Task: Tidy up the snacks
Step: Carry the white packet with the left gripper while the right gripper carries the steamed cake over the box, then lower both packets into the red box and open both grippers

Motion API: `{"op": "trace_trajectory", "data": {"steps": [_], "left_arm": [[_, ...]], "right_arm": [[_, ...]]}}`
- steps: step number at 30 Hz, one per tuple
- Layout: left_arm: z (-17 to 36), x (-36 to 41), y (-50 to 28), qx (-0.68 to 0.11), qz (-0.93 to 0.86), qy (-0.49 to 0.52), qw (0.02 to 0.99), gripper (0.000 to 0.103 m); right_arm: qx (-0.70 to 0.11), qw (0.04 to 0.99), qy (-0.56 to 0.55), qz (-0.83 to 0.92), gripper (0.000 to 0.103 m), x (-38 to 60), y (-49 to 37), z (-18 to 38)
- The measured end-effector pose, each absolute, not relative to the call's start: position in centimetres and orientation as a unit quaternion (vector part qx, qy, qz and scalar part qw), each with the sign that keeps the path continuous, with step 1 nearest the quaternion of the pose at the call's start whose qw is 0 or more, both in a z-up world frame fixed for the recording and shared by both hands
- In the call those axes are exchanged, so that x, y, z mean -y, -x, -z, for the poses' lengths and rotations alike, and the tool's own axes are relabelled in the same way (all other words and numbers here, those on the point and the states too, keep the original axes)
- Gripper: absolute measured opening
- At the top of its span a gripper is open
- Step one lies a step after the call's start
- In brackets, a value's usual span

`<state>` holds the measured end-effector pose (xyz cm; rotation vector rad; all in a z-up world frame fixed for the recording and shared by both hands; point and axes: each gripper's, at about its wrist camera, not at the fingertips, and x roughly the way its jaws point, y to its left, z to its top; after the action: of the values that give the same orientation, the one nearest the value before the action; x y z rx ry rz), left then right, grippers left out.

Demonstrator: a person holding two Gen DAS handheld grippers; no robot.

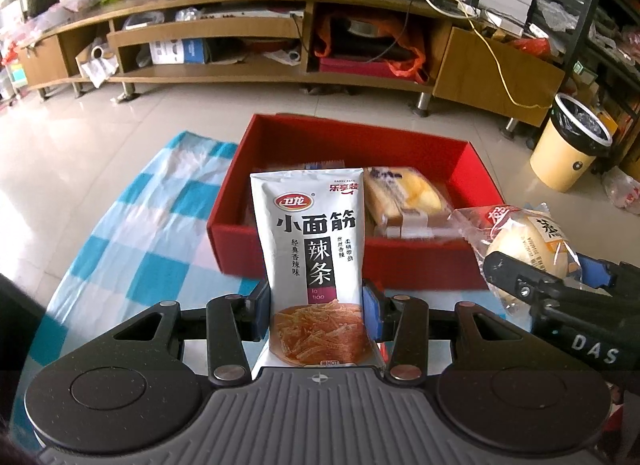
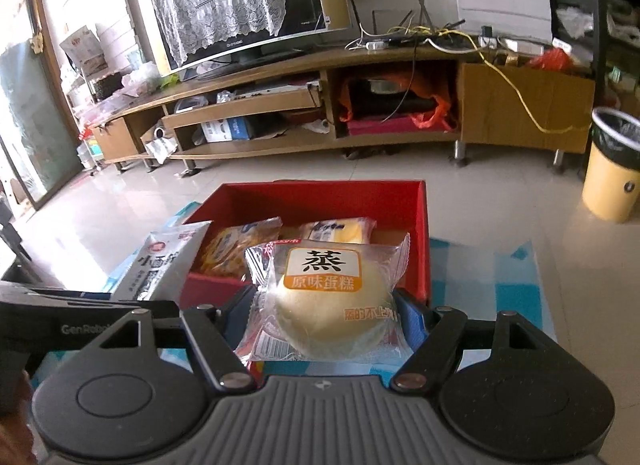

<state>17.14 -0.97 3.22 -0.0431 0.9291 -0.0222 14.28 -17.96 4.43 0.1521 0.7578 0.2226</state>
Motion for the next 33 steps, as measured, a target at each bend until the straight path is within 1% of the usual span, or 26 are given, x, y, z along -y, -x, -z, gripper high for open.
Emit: {"op": "trace_trajectory", "data": {"steps": [7, 17, 24, 33], "left_arm": [[-2.4, 1.3, -20.2, -0.446, -0.004, 0.011, 0.895, 0.053], [-0.5, 1.9, -23.9, -0.448, -0.02, -0.011, 0.894, 0.053], [0.5, 1.9, -25.7, -0.451, -0.028, -0.017, 0.892, 0.054], [1.2, 0.9, -27.2, -0.458, -0.041, -0.013, 0.888, 0.057]], "right_arm": [[-0.373, 0.921, -0.036, -0.106, 0.072, 16.4, -17.7, -4.0], [-0.412, 0.907, 0.029, -0.086, 0.072, 15.0, -22.5, -1.9], [-0.437, 0.895, 0.024, -0.085, 0.072, 14.7, -24.9, -0.2], [-0.44, 0.893, 0.022, -0.094, 0.073, 14.2, -26.4, 0.7]]}}
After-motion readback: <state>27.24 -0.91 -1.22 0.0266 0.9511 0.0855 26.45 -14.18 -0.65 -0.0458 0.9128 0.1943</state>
